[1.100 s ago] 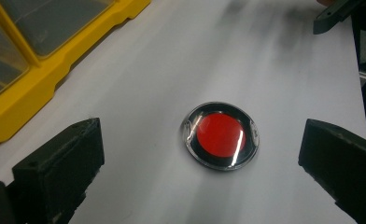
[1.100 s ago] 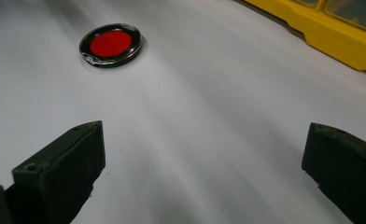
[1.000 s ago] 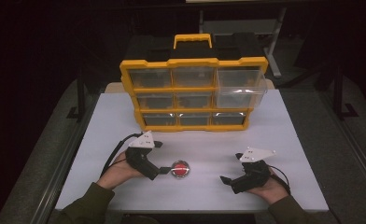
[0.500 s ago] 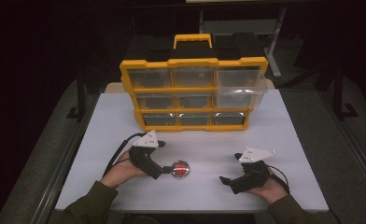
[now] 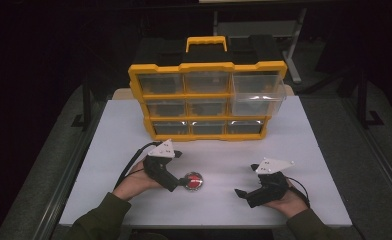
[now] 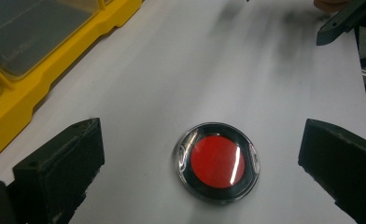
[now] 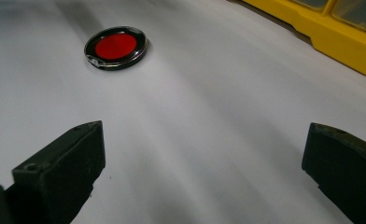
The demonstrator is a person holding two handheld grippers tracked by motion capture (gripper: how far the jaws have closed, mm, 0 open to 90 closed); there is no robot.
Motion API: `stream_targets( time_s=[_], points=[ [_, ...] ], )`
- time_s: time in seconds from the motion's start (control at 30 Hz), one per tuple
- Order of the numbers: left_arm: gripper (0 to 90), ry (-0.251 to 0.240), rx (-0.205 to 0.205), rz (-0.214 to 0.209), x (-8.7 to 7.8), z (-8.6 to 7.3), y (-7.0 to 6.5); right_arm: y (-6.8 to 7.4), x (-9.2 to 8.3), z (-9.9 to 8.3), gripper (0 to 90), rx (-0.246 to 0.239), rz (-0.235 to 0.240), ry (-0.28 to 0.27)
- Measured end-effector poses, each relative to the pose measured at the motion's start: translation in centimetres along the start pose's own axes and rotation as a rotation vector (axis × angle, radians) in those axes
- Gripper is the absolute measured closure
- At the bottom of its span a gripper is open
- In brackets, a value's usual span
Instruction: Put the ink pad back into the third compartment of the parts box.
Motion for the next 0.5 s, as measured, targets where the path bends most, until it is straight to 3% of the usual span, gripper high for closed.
stream_targets(
  time_s=[0.5],
  points=[
    [0.0, 0.012, 0.008, -0.017, 1.8, 0.8, -0.5, 0.0, -0.1, 0.1, 0.0, 0.002, 0.002, -0.005]
  ],
)
Point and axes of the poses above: each handheld gripper's, and its own axes: x roughly forward along the jaws, z roughly out of its top, y roughly to its left, the point moved 6 cm from there along x, roughly forward along the jaws, and after that the axes turned 4 degrees about -x, right-handed, at the moved point
